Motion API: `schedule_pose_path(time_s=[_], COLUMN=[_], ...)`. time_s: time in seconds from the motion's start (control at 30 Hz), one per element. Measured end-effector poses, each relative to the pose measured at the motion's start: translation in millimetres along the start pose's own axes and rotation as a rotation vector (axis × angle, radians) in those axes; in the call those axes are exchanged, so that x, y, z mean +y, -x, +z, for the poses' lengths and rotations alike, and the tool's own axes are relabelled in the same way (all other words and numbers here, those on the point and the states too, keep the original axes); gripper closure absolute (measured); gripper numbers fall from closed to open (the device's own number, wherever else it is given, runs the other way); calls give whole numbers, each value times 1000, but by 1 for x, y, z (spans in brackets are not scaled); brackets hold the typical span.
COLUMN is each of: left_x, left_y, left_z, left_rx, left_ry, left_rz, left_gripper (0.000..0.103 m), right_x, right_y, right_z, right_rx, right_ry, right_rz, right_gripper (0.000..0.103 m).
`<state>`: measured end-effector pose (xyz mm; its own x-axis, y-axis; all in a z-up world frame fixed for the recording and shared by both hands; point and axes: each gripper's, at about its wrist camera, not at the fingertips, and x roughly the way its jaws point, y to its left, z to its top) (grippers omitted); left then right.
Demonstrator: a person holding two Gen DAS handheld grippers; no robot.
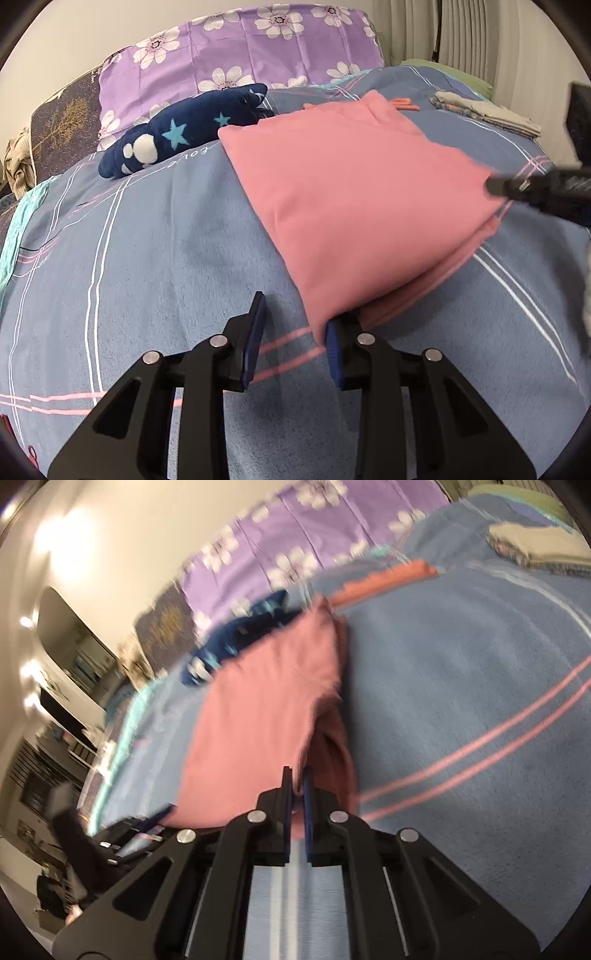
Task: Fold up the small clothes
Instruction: 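Lay the lifted fold over the shirt and open the right gripper, then press the folded pink shirt edge with the left gripper to flatten it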
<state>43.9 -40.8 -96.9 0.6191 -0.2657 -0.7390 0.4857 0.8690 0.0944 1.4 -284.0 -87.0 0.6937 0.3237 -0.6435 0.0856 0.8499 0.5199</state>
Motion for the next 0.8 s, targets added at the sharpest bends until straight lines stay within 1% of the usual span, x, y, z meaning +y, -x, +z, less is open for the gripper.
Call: schedule_pose_path(time_s=[0.03,0.07,0.1,0.17,0.2,0.33,0.37,0.4,0.43,0.47,0.53,0.57,0.6,0.63,0.67,0.7,0.73,0.77,0.8], left_x=[-3,-7,-10,-12,-11,-5,-4,-4,-4,-5,-9,-11,-13,-16,-20,-25,-27,-27,-28], left_y=[1,3,4,8,9,26,33,37,45,51,52,47,37,18,0,-19,-28,-27,-25], left_z=[0,0,-2,-3,-4,-2,1,3,11,19,33,38,43,44,42,35,28,22,19], left_rx=[-3,-4,-4,2,5,13,2,-9,-38,-68,-103,-102,-85,-33,26,91,98,49,32], left_ry=[-16,-34,-45,-60,-59,-10,2,5,4,-3,-15,-14,-10,-3,-1,-4,-6,-6,-13], left_rz=[8,14,16,12,2,-83,-106,-116,-128,-137,-150,-160,-176,-202,-218,-226,-227,-227,-228], left_gripper=[77,79,81,84,87,93,93,93,93,93,93,93,93,93,93,93,93,93,92], right_x=[-6,-11,-14,-11,-8,7,11,13,15,16,24,27,29,29,26,20,12,10,11], right_y=[-10,-17,-16,-9,-4,19,25,27,28,29,24,18,12,4,-4,-17,-27,-29,-25], right_z=[-3,-6,-8,-9,-8,-2,1,3,6,7,9,10,10,10,8,5,1,-4,-8], right_rx=[31,52,45,32,24,-32,-54,-61,-66,-68,-71,-66,-57,-37,-10,36,72,53,35], right_ry=[-12,-27,-34,-16,-3,69,87,96,105,114,149,166,171,168,158,143,142,161,191], right_rz=[-24,-27,-10,-15,-19,-39,-36,-23,-7,1,22,44,53,45,14,-49,-96,-99,-99], right_gripper=[98,98,98,97,97,90,87,75,73,72,72,73,75,75,75,80,86,86,86])
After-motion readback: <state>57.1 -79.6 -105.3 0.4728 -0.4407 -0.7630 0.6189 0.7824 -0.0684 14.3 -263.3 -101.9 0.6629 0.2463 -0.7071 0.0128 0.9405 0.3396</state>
